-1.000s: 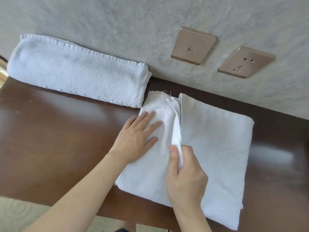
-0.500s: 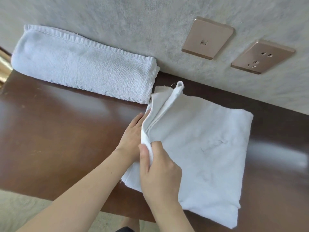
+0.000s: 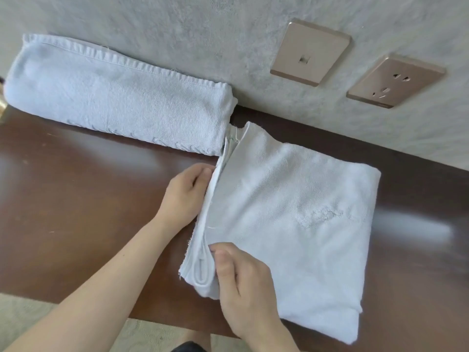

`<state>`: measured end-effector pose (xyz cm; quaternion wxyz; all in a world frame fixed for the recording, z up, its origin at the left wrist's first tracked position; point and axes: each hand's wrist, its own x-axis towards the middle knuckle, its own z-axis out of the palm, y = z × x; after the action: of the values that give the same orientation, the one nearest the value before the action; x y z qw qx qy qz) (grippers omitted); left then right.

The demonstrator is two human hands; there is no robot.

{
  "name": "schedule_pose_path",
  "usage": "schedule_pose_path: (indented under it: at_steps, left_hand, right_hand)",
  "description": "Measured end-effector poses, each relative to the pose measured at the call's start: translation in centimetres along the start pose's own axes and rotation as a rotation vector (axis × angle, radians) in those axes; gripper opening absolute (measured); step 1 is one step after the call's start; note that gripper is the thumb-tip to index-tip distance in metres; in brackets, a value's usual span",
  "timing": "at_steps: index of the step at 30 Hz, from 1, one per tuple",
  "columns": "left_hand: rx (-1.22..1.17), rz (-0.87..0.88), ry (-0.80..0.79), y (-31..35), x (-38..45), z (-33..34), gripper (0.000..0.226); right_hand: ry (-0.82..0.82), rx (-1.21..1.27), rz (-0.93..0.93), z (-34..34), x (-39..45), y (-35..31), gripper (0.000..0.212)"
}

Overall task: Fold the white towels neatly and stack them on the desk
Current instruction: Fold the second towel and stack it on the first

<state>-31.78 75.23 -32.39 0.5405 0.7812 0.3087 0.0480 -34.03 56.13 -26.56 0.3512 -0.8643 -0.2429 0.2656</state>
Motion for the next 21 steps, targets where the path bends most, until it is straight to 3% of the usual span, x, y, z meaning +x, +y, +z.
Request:
schedule_pose_path:
  at_steps: [3,6,8,11,15,18,21]
  left_hand:
    - [-0.244,-0.234,-0.002,1.0,-0.5,-0.4,0.045]
    - [-0.065,-0.230,-0.048,2.3,-1.2,0.0,0.054]
    - [0.112,-0.229,-0.040,3.4,-1.2,0.7,0.047]
    - [0.259,-0.228,0.021,4.0,-0.8,1.9,0.053]
    - [0.256,-0.207,0.116,4.0,-0.6,2.4,0.040]
    - [0.201,-0.213,0.173,3.4,-0.9,2.3,0.040]
    - [0.246,-0.073,0.285,3.3,-1.5,3.4,0.028]
  right_hand:
    - [0.340,-0.111,-0.090,-1.4,0.1,2.8,0.043]
    - [0.543,-0.288,-0.086,-4.5,2.7,6.0,0.029]
    - [0.510,-0.371,-0.077,-6.3,5.2,7.6,0.034]
    - [0.362,-0.503,-0.060,-7.5,8.8,8.6,0.051]
    - [0.119,-0.674,-0.060,-7.8,11.3,9.7,0.064]
    - [0.164,-0.718,0.007,-8.0,10.5,11.1,0.068]
    - [0.173,-0.720,0.057,-8.0,9.9,11.3,0.069]
